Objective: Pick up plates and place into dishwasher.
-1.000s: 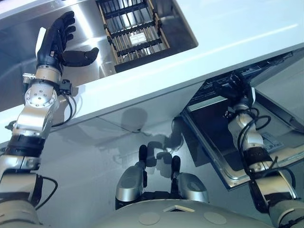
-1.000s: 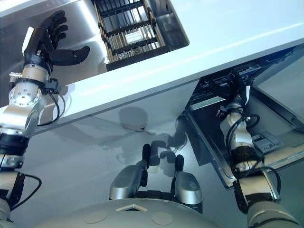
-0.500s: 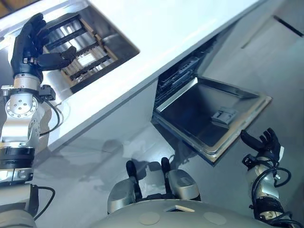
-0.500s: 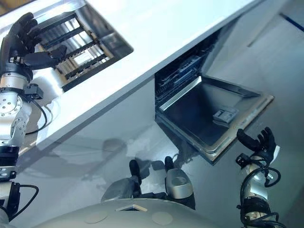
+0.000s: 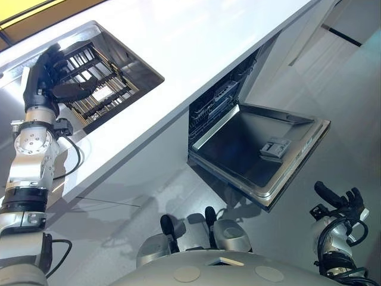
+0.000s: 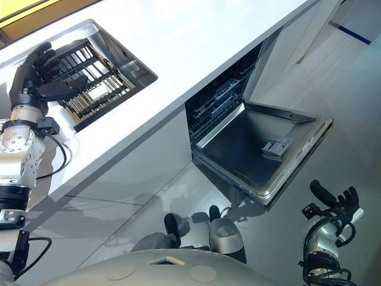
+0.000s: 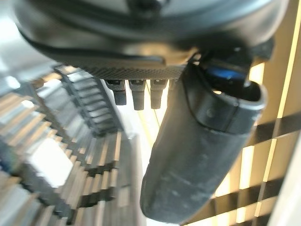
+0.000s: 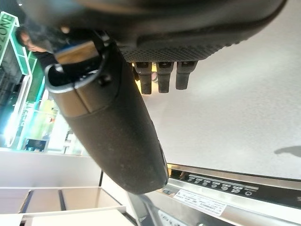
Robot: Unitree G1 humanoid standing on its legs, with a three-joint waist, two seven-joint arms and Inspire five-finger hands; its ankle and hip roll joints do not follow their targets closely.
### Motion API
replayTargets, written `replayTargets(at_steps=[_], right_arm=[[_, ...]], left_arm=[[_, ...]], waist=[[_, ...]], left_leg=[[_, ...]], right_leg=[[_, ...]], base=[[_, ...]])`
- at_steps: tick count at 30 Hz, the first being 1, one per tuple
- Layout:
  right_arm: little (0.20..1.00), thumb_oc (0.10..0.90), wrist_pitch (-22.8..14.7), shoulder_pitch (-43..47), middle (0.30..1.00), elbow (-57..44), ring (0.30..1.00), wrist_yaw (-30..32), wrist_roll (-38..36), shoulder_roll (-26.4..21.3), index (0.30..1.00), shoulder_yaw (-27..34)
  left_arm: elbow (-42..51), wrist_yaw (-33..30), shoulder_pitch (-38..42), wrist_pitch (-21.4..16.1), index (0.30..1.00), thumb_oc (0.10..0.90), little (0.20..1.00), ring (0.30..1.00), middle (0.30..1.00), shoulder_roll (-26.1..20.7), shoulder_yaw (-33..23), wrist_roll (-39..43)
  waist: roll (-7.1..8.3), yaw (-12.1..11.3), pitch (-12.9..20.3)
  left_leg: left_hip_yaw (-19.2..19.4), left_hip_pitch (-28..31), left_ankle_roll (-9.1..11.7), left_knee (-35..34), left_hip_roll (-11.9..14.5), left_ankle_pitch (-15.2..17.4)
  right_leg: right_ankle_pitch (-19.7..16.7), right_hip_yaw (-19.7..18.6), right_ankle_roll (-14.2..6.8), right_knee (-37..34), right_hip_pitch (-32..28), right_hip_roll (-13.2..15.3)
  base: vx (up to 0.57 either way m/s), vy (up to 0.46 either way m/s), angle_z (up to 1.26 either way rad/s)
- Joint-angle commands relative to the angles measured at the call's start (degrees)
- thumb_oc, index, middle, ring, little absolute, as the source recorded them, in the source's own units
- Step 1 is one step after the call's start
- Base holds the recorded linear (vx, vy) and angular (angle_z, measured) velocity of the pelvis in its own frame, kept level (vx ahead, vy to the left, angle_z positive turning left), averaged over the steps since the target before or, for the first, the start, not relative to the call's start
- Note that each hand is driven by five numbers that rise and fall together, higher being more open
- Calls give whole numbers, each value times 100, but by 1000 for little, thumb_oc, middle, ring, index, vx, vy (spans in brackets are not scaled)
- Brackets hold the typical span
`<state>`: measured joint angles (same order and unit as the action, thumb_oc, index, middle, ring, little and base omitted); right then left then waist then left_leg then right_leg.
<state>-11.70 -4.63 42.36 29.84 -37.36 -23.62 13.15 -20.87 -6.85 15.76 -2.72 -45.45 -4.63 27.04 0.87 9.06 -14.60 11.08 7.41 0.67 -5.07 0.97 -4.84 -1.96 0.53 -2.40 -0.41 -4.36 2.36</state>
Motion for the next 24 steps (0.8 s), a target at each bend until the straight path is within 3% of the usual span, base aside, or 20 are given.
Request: replayTargets(at_steps=[1, 4, 6, 11, 16, 19, 24], right_arm=[[900, 800, -320, 109, 900, 247, 900, -267, -794, -311, 900, 454], [900, 800, -378, 147, 900, 562, 900, -792, -1540, -185, 900, 503], [900, 800, -368, 265, 900, 745, 900, -1105, -2184, -138, 900, 476], [900, 800, -446, 682, 900, 1049, 900, -1247, -2765, -233, 900, 402], [900, 800, -594, 1455, 900, 1402, 900, -1438, -3993, -316, 900, 258], [900, 800, -520, 1640, 900, 1511, 900, -1472, -4548, -395, 900, 255], [900, 800, -459, 1952, 900, 1670, 900, -1614, -4837, -504, 900, 200]], left_arm=[[-258, 147, 300, -328, 900, 800, 900, 900, 900, -213, -186, -115], [-542, 319, 264, -372, 900, 800, 900, 900, 900, -238, -196, -55], [-811, 418, 341, -530, 900, 800, 900, 900, 900, -265, -198, 50], [-1092, 397, 751, -667, 900, 800, 900, 900, 900, -290, -157, 799], [-1191, 223, 1714, -871, 900, 800, 900, 900, 900, -162, 44, 1643], [-1222, 96, 2038, -964, 900, 800, 900, 900, 900, -151, 133, 1870], [-1073, -124, 2401, -1101, 900, 800, 900, 900, 900, -125, 238, 2139]], waist=[[-131, -114, 280], [-141, -170, 212], [-110, -227, -1], [-114, -298, -495], [-220, -306, -1168], [-271, -276, -1348], [-401, -275, -1519]], left_leg=[[-255, -371, -282, 1001, -413, 1091], [-282, -491, -274, 1143, -410, 1105], [-293, -787, -254, 1513, -403, 1160], [-342, -1337, -205, 2000, -370, 1208], [-433, -2102, -183, 2460, -392, 1140], [-484, -2386, -155, 2648, -410, 1122], [-573, -2800, -137, 3003, -460, 1180]], right_leg=[[523, 286, -342, 866, 447, -266], [523, 327, -326, 897, 499, -255], [525, 341, -287, 962, 607, -215], [533, 364, -189, 1175, 903, -201], [650, 410, -20, 1927, 1726, -205], [723, 432, 39, 2268, 2079, -199], [920, 482, 149, 2839, 2549, -160]], base=[[29, -31, 1], [24, -48, 1], [-67, -69, 5], [-163, -42, 8], [-199, -5, 7], [-93, 12, 9], [-62, 31, 9]])
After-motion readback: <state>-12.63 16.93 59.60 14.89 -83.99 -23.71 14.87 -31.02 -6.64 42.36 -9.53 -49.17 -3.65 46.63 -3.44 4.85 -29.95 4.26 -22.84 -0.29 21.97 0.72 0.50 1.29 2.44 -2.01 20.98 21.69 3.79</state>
